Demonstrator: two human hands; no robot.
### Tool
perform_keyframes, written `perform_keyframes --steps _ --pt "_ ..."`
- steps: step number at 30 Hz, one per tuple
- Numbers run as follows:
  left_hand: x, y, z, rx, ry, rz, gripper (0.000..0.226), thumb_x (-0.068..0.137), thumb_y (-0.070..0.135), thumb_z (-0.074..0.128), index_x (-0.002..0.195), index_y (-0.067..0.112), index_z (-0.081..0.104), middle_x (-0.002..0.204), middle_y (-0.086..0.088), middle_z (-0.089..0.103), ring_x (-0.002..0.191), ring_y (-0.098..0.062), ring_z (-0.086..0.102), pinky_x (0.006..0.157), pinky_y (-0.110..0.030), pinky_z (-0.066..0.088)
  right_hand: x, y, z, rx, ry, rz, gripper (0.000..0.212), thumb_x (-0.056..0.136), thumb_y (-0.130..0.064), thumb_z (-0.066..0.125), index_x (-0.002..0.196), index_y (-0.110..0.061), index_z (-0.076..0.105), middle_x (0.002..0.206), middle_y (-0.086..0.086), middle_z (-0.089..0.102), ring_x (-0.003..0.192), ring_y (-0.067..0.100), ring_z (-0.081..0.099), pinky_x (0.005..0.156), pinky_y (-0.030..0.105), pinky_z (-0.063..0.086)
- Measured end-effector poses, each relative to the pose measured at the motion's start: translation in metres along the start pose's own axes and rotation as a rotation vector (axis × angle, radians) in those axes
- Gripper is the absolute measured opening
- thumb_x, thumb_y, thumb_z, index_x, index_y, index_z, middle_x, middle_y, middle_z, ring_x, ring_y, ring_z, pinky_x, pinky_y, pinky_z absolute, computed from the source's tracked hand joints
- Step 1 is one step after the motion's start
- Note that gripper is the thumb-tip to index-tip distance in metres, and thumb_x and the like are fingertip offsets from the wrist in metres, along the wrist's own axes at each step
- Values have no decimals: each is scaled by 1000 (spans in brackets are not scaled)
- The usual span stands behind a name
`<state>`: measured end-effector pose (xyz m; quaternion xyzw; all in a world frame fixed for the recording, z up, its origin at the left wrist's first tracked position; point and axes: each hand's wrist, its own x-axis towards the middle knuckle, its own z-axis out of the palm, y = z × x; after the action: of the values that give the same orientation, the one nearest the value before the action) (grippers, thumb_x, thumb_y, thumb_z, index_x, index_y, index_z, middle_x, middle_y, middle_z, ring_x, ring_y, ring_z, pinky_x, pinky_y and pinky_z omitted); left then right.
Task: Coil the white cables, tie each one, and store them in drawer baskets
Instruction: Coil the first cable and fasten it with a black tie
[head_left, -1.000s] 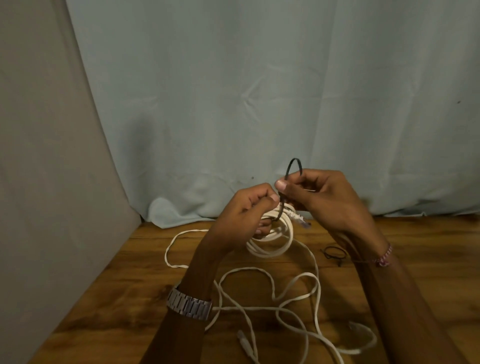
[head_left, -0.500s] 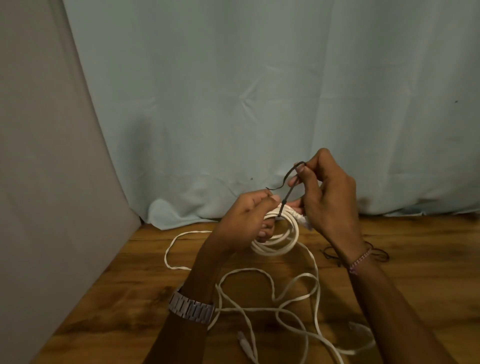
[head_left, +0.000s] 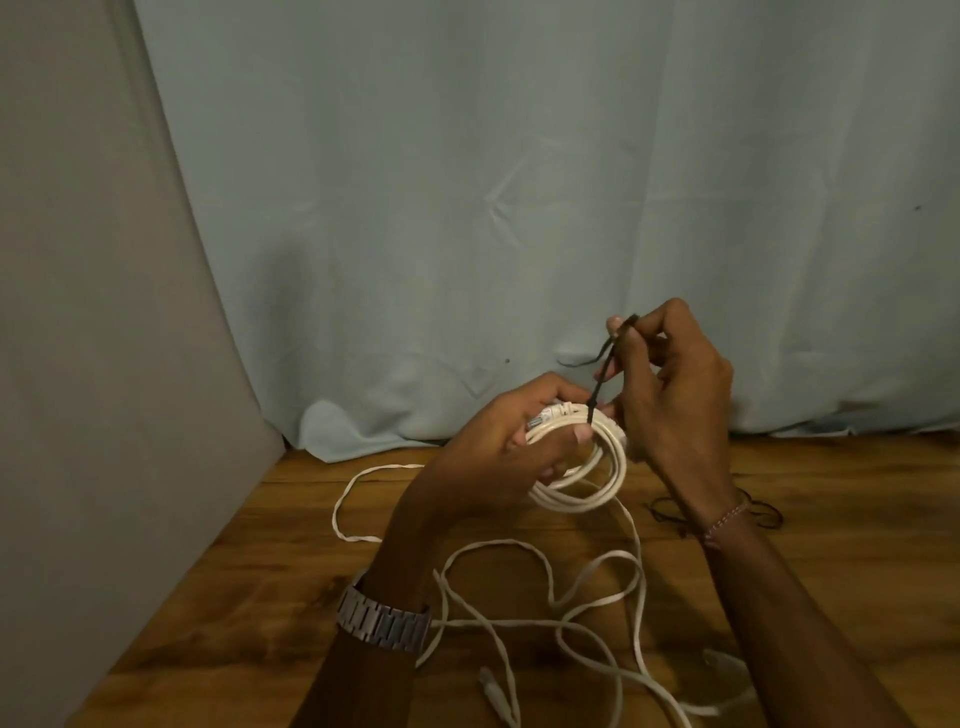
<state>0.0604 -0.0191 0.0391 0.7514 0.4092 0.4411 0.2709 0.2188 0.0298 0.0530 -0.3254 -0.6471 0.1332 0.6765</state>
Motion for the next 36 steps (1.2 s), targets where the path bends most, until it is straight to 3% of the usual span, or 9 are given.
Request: perform_keyframes --steps 5,8,10,14,16,21,27,30,36 --pt "-1 -3 -1 -148 40 42 14 100 6 56 113 2 59 75 3 60 55 -4 50 56 -20 43 9 -7 -14 157 -342 289 20 92 -35 72 107 -22 66 84 -1 77 65 20 75 55 29 53" --pt "0 -5 0 -144 33 40 13 100 7 57 112 4 60 67 8 57 53 -7 47 55 -23 42 11 1 -16 156 -431 345 13 88 -32 76 90 -19 77 82 -1 78 73 18 75 68 36 55" --pt "2 -6 0 -116 67 39 15 101 8 57 114 4 63 63 6 57 53 -9 49 56 -27 42 12 4 -16 126 -403 308 18 89 -32 75 83 -15 77 78 -2 77 73 18 74 69 39 58" --pt "5 -10 -1 -68 191 53 20 99 9 61 117 10 71 68 -24 63 56 -18 57 58 -34 48 3 0 -5 -17 -276 76 23 94 -33 69 82 -13 71 75 -10 73 72 4 70 64 24 54" --pt "5 -12 -2 -43 244 63 21 99 9 60 116 13 73 66 -17 65 56 -19 59 60 -36 50 -3 -2 3 -89 -200 -69 23 98 -29 66 84 -10 66 75 -12 70 72 5 68 61 20 53" --pt "7 -14 -5 66 267 57 18 101 13 57 110 14 72 69 -7 67 55 -17 62 58 -34 52 -12 3 14 -185 -118 -362 15 99 -10 64 85 -7 62 80 2 65 71 16 61 60 40 52" --pt "7 -18 -10 210 249 47 16 101 11 55 99 13 70 60 9 61 54 -10 61 60 -36 53 -18 4 15 -295 -110 -580 10 90 3 63 81 -1 61 78 10 58 74 25 52 61 38 43" --pt "7 -20 -9 222 244 37 17 100 10 55 98 14 71 65 4 63 55 -11 62 62 -43 57 -18 7 16 -261 -143 -599 11 88 6 63 78 1 60 74 10 57 71 26 51 61 39 42" --pt "9 -16 -4 237 229 28 15 100 11 56 105 17 68 65 8 61 52 -8 58 56 -26 46 -12 6 13 -36 -90 -330 17 94 0 68 78 1 63 75 -7 68 70 8 67 57 27 52"
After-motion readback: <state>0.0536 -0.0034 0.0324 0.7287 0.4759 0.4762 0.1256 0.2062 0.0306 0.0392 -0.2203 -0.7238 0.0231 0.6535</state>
